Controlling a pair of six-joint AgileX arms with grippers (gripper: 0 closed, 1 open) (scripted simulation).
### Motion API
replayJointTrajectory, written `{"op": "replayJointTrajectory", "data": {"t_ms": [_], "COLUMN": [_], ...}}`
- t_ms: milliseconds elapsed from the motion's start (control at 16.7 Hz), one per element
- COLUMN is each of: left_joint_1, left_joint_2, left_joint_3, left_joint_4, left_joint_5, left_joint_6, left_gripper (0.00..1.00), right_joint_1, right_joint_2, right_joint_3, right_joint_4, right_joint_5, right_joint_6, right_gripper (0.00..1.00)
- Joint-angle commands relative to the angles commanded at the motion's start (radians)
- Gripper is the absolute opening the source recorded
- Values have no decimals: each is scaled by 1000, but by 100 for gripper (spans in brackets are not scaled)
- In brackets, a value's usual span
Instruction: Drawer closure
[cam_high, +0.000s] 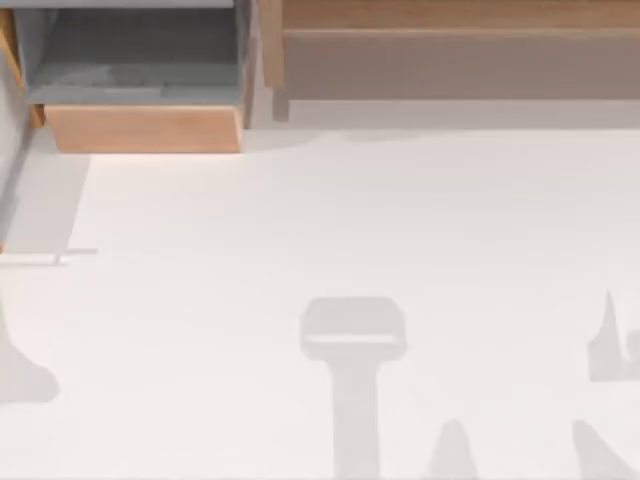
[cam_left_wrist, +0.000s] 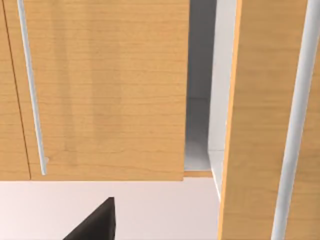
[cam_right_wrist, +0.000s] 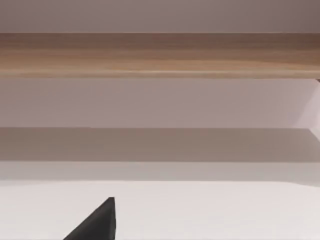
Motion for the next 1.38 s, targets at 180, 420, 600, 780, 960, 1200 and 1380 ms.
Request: {"op": "replayJointTrajectory", "data": {"t_ms": [180, 420, 600, 780, 960, 1200, 1380], "left_joint_1": [-4, -37, -60, -60, -60, -60, -60], "left_joint_2": [-3, 17, 31, 31, 31, 31, 31], "left_joint_3": [-3, 46, 78, 78, 78, 78, 78], "left_joint_4": [-2, -27, -46, -46, -46, -46, -46], "left_joint_5": [-2, -37, -60, -60, -60, -60, -60], "left_joint_6": [-1, -1, -1, -1, -1, -1, -1], "left_gripper": [100, 100, 100, 100, 77, 47, 25], "right_joint_1": [0, 0, 0, 0, 0, 0, 0], "right_joint_2": [0, 0, 0, 0, 0, 0, 0], "right_joint_3": [0, 0, 0, 0, 0, 0, 0], "right_joint_4": [0, 0, 0, 0, 0, 0, 0], "right_joint_5": [0, 0, 0, 0, 0, 0, 0], "right_joint_6": [0, 0, 0, 0, 0, 0, 0], "right_gripper": [100, 100, 100, 100, 100, 100, 100]}}
